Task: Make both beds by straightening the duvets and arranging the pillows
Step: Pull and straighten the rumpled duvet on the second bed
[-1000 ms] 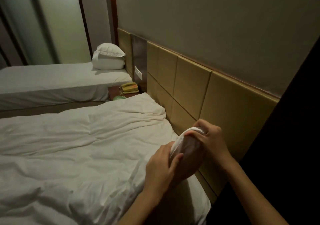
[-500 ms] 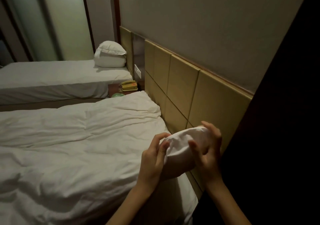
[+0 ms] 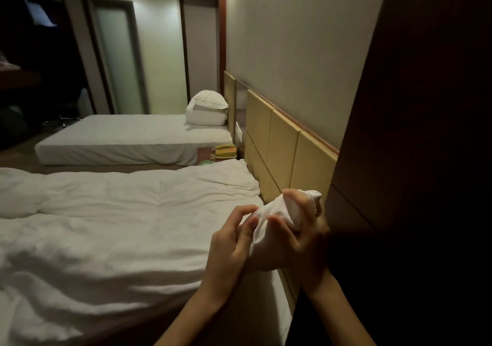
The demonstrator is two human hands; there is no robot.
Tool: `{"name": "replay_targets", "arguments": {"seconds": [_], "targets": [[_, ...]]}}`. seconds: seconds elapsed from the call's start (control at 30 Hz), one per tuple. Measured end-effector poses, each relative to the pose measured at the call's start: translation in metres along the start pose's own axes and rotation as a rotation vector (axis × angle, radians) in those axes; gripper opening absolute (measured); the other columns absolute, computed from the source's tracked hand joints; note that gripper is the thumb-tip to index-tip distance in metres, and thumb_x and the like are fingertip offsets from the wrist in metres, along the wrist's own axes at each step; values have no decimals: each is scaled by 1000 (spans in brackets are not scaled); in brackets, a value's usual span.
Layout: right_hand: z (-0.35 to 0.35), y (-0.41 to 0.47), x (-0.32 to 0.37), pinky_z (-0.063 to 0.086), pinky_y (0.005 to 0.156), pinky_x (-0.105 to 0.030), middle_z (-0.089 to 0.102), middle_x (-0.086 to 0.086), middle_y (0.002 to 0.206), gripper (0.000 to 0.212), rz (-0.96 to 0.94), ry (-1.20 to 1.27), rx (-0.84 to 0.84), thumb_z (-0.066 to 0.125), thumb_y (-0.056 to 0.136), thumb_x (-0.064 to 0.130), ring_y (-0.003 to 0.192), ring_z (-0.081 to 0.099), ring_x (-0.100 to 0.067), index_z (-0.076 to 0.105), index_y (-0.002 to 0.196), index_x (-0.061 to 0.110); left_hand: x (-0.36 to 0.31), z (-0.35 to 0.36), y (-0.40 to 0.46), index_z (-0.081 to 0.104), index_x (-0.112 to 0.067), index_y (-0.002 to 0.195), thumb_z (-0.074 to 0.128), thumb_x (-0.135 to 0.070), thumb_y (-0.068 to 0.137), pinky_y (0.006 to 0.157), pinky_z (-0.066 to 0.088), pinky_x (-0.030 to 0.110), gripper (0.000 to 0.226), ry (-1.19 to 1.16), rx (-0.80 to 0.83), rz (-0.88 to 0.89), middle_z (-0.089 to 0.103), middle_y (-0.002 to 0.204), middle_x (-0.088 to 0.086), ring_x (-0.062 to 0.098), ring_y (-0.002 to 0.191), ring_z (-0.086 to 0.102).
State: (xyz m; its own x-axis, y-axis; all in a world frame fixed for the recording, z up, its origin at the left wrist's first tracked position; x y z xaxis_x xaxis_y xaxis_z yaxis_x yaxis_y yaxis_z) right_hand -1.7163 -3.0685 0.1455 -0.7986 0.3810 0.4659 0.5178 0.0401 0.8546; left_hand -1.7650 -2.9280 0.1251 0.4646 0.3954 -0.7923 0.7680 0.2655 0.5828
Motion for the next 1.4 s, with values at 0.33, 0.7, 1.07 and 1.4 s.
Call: {"name": "replay_targets", "arguments": {"seconds": [0.33, 0.7, 1.07, 1.4], "targets": [[-49, 26, 45, 34, 66, 9, 60, -19, 97, 53, -117, -39, -73, 38, 89, 66, 85, 50, -6, 48, 114, 21, -75, 4, -3, 55, -24, 103, 47, -21, 91, 44, 34, 4, 15, -59, 12, 78, 63, 64, -21, -6, 48, 53], [-82, 23, 93, 32, 71, 10, 63, -17, 91, 51, -192, -64, -143, 37, 89, 65, 81, 50, -4, 50, 108, 20, -117, -12, -26, 56, -24, 104, 48, -26, 88, 42, 31, 7, 18, -94, 12, 74, 58, 55, -19, -4, 41, 48], [-143, 25, 116, 34, 74, 5, 63, -15, 82, 27, -121, -135, -257, 67, 80, 28, 74, 56, -14, 66, 91, 3, -156, 15, -46, 59, -19, 103, 49, -27, 86, 47, 38, 6, 22, -203, 68, 53, 64, 78, -11, -4, 54, 58], [-152, 23, 169, 47, 69, -17, 64, -10, 87, 42, -226, -22, -234, 49, 87, 62, 79, 59, -13, 51, 101, 22, -189, -26, -65, 61, -27, 99, 53, -29, 89, 38, 32, 13, 13, -240, 7, 127, 59, 55, 6, -2, 39, 44]]}}
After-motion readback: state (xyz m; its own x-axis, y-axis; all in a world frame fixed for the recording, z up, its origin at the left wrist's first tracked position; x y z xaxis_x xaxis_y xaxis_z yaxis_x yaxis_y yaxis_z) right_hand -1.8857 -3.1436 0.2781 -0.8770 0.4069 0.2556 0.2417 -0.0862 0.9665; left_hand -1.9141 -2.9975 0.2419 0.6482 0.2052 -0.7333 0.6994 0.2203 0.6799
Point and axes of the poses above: each hand's wrist, its own y-axis towards the middle knuckle, its own z-axis out of the palm, x = y × z, the point moved 9 cm from there along y, towards the middle knuckle
